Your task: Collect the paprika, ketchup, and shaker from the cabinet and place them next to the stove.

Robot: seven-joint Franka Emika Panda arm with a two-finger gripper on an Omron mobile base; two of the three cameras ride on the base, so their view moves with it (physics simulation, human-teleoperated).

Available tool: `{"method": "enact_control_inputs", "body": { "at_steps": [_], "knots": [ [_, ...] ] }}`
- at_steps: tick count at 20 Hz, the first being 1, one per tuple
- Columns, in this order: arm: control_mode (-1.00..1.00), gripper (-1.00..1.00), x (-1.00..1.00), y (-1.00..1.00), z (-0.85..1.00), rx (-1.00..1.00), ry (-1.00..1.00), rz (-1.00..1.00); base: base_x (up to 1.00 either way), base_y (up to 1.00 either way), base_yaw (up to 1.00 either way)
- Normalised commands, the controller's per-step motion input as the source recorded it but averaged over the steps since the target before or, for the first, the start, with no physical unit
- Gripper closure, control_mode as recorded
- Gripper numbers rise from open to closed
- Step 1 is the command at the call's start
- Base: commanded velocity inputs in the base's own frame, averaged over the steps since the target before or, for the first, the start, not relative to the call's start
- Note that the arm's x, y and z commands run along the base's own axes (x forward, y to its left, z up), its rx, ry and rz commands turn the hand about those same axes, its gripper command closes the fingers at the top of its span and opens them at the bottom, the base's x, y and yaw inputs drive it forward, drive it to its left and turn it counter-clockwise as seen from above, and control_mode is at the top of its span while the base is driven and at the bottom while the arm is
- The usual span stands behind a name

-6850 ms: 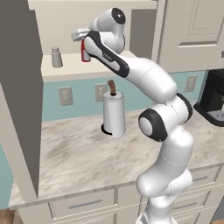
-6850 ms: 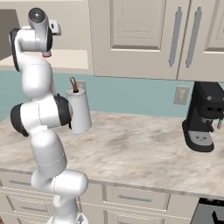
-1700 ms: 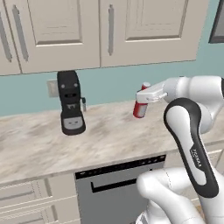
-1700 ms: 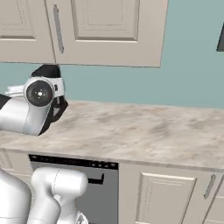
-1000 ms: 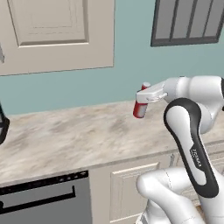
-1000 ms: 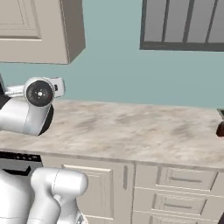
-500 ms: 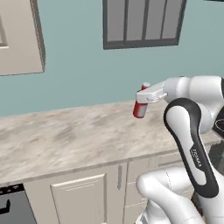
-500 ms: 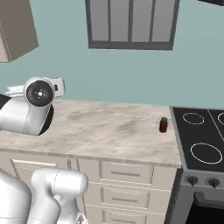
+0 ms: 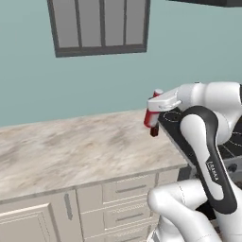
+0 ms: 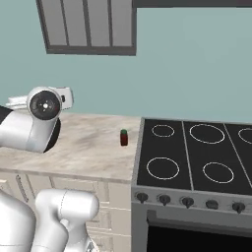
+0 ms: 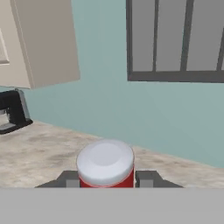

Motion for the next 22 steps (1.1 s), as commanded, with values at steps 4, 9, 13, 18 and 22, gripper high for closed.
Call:
{"method": "enact_control_inputs", "body": {
  "at_steps": [4,9,13,18,22],
  "knots": [
    [1.0,1.0,0.0,0.0,0.0,0.0,0.0,0.0,0.68,-0.57,0.05],
    [1.0,1.0,0.0,0.0,0.0,0.0,0.0,0.0,0.65,-0.46,0.1],
    [-1.0,1.0,0.2,-0.54,-0.44,0.06,0.02,0.08,0.1,-0.14,0.02],
    [-1.0,1.0,0.16,-0.77,-0.87,0.02,0.08,0.17,0.0,0.0,0.0],
    [-1.0,1.0,0.19,-0.59,-0.77,0.0,0.1,0.18,0.0,0.0,0.0]
  ]
}}
